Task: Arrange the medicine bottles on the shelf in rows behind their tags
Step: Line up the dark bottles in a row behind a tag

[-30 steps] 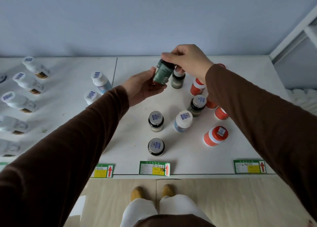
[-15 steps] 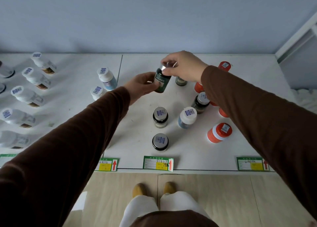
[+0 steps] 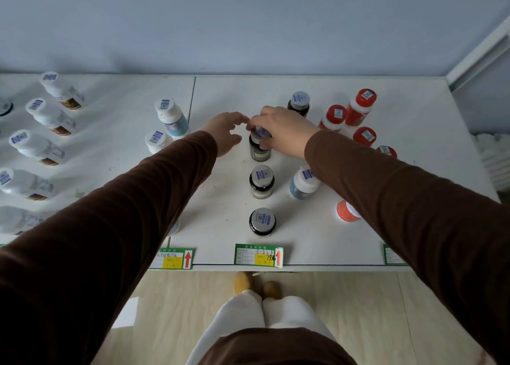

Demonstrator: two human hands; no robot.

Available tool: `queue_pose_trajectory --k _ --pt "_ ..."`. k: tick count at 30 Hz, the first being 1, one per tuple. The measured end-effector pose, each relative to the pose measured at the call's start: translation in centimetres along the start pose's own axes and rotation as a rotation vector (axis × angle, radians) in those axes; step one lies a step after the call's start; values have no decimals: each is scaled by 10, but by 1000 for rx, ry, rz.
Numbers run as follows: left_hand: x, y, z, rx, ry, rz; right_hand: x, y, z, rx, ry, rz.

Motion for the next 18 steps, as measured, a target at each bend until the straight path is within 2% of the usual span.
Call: queue_pose_trajectory --k 4,7,10,12,15,18 --pt "14 8 15 -3 32 -39 12 7 -9 -56 -55 95" --pt "20 21 34 -35 26 -43 42 32 -14 -143 135 225" --pt "9 35 55 -54 -73 -52 68 68 -15 -256 279 225" --pt "-3 42 71 -56 -151 -34 72 86 -11 -270 234 145" --pt "-19 47 95 -8 -243 -43 64 97 2 -219 77 32" --pt "-34 54 110 -26 -280 -16 53 98 14 -158 -14 -34"
Point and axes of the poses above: each hand's wrist, its own z-axis towards the middle knuckle, its own x-axis out of the back of the hand, y = z × x, the point moved 4 cm from there along z, towards the middle knuckle, and after that the axes turned 5 degrees about -x, right-handed, at the moved point
